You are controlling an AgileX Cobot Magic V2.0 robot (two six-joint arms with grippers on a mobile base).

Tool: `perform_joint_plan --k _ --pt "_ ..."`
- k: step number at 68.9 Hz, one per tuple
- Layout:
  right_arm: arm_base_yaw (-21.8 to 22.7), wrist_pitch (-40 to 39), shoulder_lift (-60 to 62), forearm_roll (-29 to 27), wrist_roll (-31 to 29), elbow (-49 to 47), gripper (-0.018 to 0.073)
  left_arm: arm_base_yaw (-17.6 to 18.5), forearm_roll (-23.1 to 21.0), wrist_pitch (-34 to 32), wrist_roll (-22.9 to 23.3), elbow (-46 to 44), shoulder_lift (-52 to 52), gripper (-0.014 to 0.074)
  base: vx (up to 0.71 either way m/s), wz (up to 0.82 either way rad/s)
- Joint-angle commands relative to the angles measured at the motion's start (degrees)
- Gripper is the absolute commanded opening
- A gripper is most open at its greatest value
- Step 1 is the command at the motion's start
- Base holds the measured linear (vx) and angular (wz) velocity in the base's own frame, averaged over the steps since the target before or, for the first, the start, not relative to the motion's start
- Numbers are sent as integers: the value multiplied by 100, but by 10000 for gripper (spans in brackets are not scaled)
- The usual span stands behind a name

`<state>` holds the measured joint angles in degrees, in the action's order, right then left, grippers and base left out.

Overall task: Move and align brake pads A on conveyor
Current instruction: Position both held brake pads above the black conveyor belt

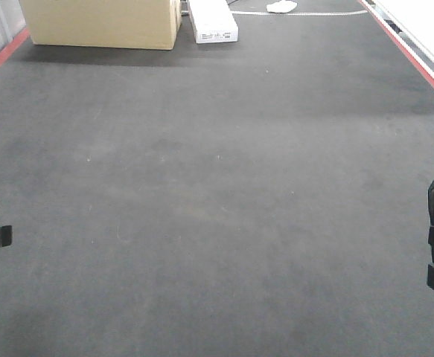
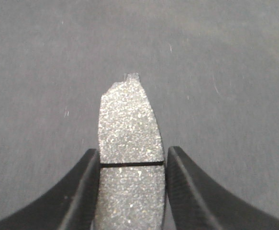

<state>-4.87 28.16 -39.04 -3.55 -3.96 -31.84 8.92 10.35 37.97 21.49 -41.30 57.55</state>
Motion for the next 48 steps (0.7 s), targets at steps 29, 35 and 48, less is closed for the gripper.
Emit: perform_joint_plan --k 29,35,48 --pt "26 -492 14 -3 -17 -177 70 37 39 -363 7 -173 -113 93 8 0" --pt "26 -497 14 -3 -17 -177 70 37 39 -363 7 -173 -113 93 2 0" --pt "26 -492 14 -3 -17 -177 70 37 39 -363 7 -173 -113 93 0 0"
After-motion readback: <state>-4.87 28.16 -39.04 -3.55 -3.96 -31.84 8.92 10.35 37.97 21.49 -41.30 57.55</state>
